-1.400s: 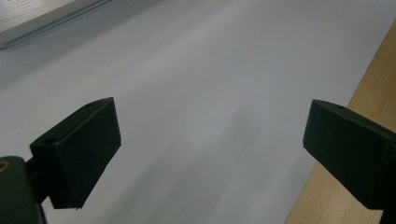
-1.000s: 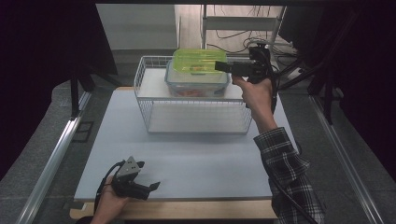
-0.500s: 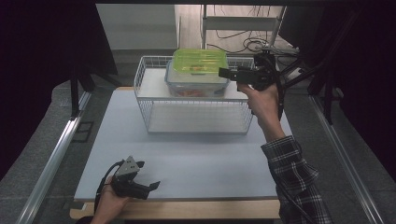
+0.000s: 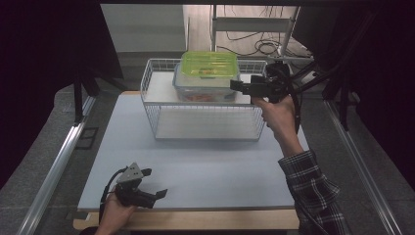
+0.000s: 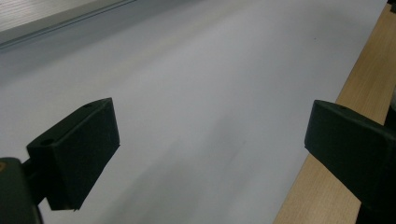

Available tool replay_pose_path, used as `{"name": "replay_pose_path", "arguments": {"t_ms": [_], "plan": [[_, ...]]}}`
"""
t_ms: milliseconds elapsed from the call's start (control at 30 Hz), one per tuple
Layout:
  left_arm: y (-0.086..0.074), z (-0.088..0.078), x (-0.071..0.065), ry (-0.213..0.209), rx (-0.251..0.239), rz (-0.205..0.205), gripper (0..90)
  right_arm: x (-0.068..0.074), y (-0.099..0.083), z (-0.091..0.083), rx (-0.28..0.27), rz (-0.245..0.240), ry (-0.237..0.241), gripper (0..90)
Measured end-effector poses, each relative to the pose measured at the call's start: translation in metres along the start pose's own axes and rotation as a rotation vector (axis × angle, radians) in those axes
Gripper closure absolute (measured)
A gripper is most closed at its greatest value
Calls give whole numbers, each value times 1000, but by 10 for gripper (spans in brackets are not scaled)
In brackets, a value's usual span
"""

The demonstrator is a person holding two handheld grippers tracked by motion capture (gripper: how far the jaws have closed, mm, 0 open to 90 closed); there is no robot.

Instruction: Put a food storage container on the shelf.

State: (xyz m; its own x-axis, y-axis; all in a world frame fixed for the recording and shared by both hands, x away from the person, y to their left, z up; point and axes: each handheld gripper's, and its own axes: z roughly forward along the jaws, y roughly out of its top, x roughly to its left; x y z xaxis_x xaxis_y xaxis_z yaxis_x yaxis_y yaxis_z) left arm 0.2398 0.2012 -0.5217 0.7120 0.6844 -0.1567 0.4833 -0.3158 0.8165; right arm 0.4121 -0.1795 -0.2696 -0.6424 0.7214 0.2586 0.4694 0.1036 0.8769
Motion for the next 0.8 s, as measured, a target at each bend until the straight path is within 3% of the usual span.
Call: {"name": "replay_pose_path", "arguments": {"t_ms": [333,800], "plan": [[0,-2,3,-33,-30,-31,26,3,-10,0,13,-39,-8,85],[-1,-2,3,-59,-58,-30,21,5,-27,2,19,-79,-8,58]]}}
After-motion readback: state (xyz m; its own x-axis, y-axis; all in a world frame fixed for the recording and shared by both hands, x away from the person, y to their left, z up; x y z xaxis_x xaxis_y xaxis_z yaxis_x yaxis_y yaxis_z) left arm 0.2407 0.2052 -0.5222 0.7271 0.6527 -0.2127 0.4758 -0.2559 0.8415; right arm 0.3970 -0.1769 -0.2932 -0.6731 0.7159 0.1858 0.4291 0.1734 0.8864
